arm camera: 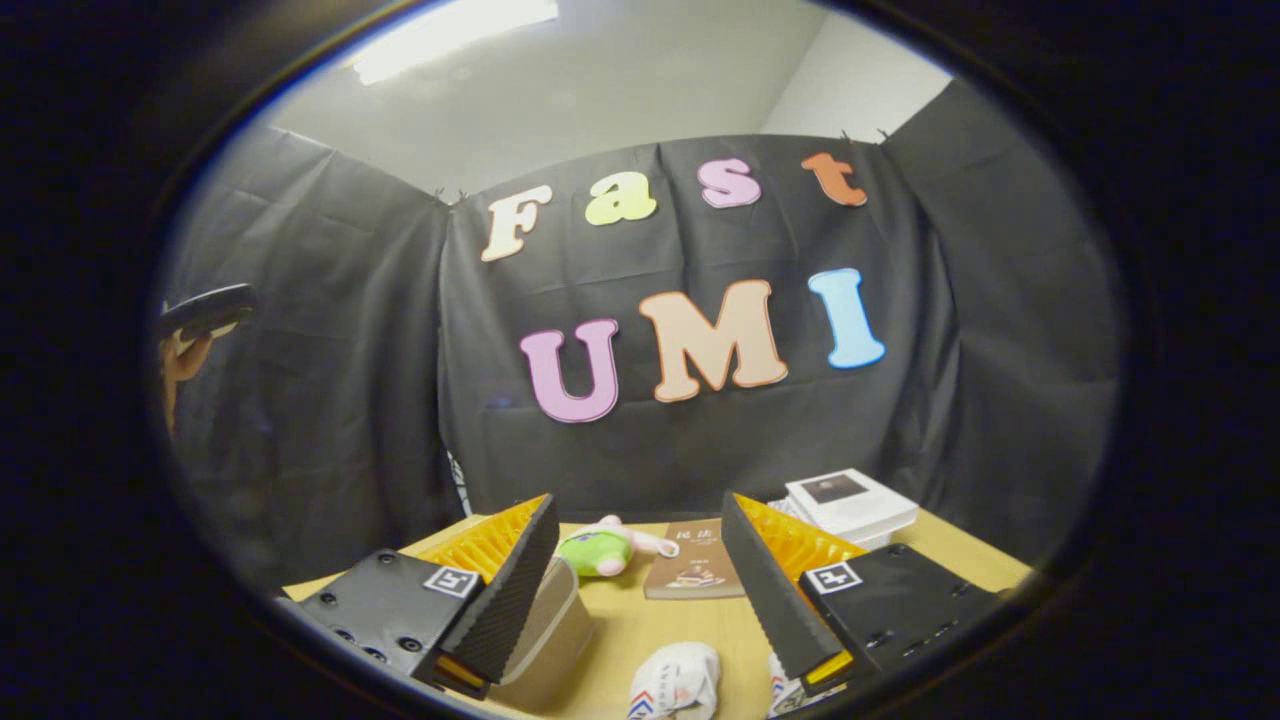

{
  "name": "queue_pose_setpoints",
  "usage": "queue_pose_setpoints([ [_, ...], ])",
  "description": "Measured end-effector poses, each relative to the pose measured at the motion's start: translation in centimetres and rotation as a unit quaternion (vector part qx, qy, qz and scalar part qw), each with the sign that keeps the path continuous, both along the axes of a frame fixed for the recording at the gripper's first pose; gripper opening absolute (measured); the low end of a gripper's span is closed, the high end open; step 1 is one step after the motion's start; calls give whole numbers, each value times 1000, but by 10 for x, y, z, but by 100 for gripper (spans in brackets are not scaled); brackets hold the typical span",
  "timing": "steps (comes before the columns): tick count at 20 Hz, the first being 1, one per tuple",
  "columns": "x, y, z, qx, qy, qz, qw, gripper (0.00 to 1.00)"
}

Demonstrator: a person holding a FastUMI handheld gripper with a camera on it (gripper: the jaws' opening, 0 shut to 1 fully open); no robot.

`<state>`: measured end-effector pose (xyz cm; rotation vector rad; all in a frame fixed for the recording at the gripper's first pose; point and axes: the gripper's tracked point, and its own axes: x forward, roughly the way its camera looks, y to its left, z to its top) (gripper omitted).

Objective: Open the storage box then place both shoes into the box .Put the left shoe in first, then the right shoe, with the right side of both shoes facing outward in a uniform manner.

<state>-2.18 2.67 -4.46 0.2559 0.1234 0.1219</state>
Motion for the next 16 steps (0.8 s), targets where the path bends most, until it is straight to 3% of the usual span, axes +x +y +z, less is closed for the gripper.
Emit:
queue_pose_setpoints([
  [4, -7, 14, -30, 73, 50, 21, 996, 100],
  [8, -12, 25, -66, 159, 116, 37, 980, 100],
  [12, -17, 36, -91, 240, 169, 48, 955, 100],
  [16, -23, 56, -116, 315, 222, 64, 921, 100],
])
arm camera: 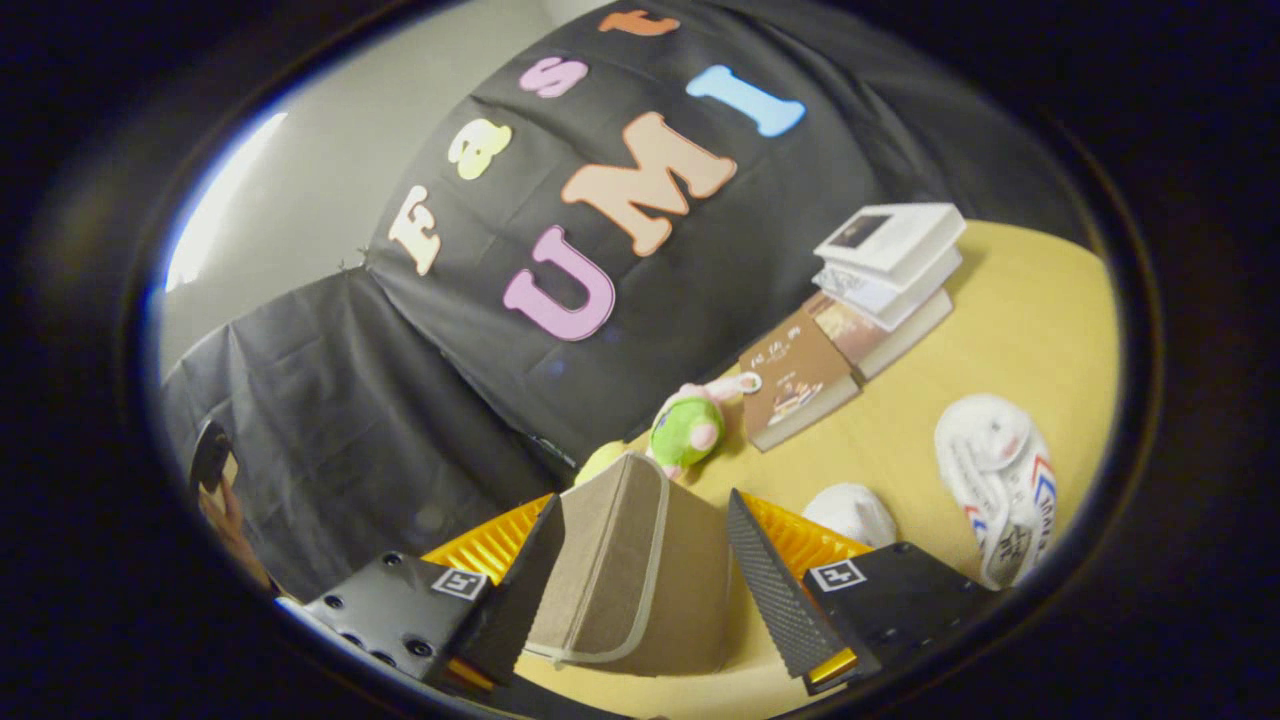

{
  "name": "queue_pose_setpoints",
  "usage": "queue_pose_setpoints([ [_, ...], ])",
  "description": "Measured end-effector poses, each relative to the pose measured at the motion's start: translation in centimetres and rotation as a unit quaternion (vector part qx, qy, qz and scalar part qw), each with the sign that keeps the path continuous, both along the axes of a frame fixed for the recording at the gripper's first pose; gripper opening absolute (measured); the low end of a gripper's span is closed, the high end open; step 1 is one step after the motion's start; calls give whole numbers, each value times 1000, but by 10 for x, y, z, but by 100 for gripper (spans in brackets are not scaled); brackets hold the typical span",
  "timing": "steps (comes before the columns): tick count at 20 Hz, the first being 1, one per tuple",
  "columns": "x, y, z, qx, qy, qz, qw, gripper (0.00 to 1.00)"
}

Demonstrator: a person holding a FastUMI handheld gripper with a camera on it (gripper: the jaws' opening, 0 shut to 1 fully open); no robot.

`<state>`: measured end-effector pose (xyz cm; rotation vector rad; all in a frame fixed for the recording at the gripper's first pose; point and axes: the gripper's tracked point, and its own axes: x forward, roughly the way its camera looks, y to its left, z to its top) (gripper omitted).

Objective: Open the storage box then place both shoes into the box .Put the left shoe in first, then the right shoe, with the right side of both shoes facing outward in a uniform manner.

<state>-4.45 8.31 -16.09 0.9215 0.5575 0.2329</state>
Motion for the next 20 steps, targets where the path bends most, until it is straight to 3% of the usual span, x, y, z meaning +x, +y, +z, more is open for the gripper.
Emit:
queue_pose_setpoints([
  [5, -10, 38, -27, 113, 71, 39, 990, 100],
  [9, -17, 59, -49, 163, 110, 56, 979, 100],
  [14, -19, 82, -53, 281, 158, 67, 944, 100],
  [20, -29, 94, -53, 321, 191, 84, 924, 100],
])
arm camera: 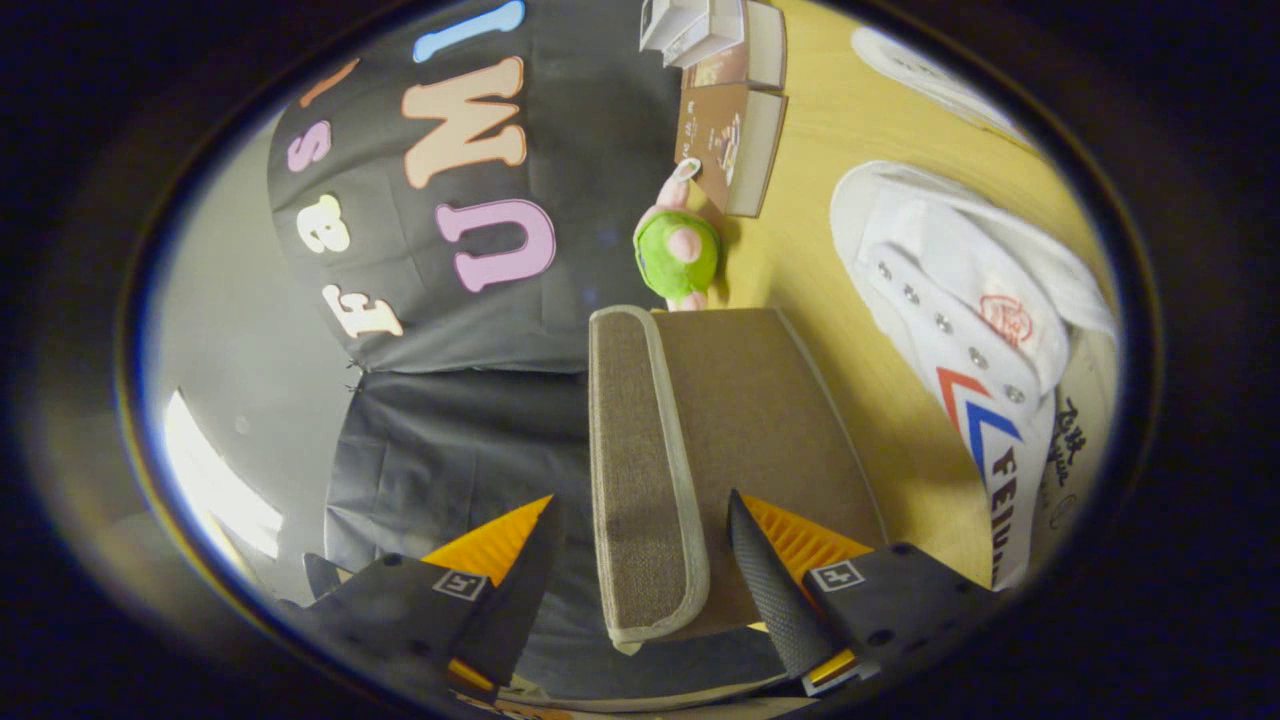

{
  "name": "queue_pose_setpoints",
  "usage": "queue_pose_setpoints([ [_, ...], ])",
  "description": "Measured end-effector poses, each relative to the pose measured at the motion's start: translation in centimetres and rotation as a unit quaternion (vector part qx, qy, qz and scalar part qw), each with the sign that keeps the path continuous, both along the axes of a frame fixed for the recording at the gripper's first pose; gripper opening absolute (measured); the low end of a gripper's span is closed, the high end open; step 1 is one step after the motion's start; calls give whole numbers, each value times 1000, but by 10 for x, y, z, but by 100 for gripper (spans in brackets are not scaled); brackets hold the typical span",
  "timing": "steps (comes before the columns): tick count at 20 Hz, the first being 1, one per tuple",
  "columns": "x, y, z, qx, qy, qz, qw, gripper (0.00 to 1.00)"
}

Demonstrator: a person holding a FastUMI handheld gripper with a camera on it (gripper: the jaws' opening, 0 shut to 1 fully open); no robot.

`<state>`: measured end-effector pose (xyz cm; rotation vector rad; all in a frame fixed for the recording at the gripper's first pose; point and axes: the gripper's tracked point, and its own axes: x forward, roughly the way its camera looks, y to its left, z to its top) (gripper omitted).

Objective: Open the storage box then place both shoes into the box .Put the left shoe in first, then the right shoe, with the right side of both shoes facing outward in a uniform manner.

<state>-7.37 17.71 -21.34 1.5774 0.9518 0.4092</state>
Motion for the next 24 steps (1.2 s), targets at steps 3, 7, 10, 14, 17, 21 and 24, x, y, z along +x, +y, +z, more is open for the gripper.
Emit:
queue_pose_setpoints([
  [3, 1, -3, 11, 21, 3, 0, 1000, 100],
  [7, 1, -5, 25, 40, -5, 6, 999, 98],
  [10, 7, -13, 41, 60, -12, -4, 998, 98],
  [14, 13, -22, 58, 76, -26, -8, 997, 98],
  [17, 18, -21, 78, 90, -44, -4, 995, 98],
  [21, 13, -10, 108, 100, -78, 21, 992, 90],
  [24, 6, 2, 114, 83, -98, 53, 990, 71],
])
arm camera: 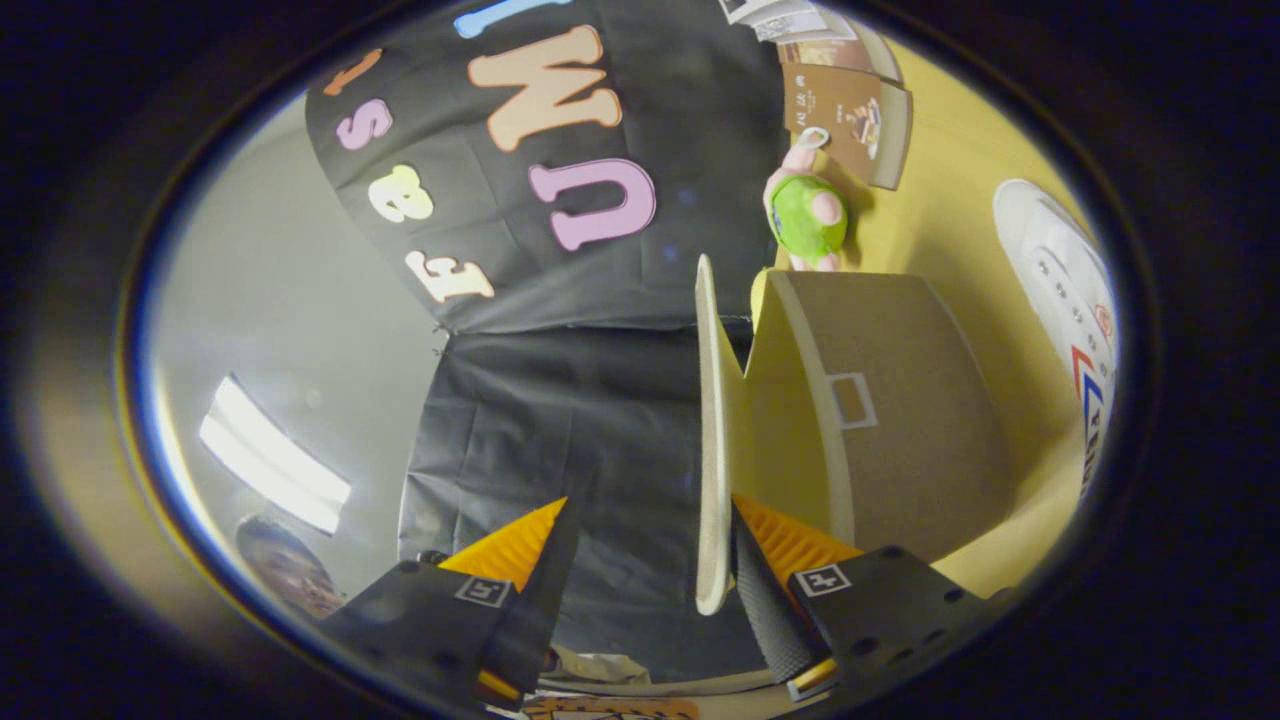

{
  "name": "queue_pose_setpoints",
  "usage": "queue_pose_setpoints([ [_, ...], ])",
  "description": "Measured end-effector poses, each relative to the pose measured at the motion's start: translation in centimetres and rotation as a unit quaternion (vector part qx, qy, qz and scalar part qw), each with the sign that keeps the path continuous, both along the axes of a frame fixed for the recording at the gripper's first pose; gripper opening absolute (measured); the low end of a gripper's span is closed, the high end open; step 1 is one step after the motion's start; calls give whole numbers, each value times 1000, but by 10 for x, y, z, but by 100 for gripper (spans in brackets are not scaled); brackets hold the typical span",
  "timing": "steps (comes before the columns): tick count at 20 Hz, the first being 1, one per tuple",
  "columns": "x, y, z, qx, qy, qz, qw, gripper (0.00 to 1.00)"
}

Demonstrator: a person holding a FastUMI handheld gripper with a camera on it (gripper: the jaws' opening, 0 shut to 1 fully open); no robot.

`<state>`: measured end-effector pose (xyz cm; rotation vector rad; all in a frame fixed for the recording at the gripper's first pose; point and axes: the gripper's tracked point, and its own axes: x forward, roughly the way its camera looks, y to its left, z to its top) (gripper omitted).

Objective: Open the storage box then place both shoes into the box .Put the left shoe in first, then the right shoe, with the right side of both shoes facing outward in a uniform manner.

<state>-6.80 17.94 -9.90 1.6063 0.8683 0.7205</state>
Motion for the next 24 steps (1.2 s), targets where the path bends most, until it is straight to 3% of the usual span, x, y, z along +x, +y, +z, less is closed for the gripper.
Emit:
queue_pose_setpoints([
  [3, 9, 1, -20, -52, 0, -14, 999, 47],
  [5, 3, 2, -12, -53, 0, -1, 999, 31],
  [7, 4, 0, -21, -103, -15, 4, 995, 14],
  [10, 6, 4, -6, -123, -33, 11, 992, 3],
  [17, 16, 19, 26, -162, -68, 38, 984, 3],
  [24, 27, 71, 71, -163, -107, 76, 978, 3],
])
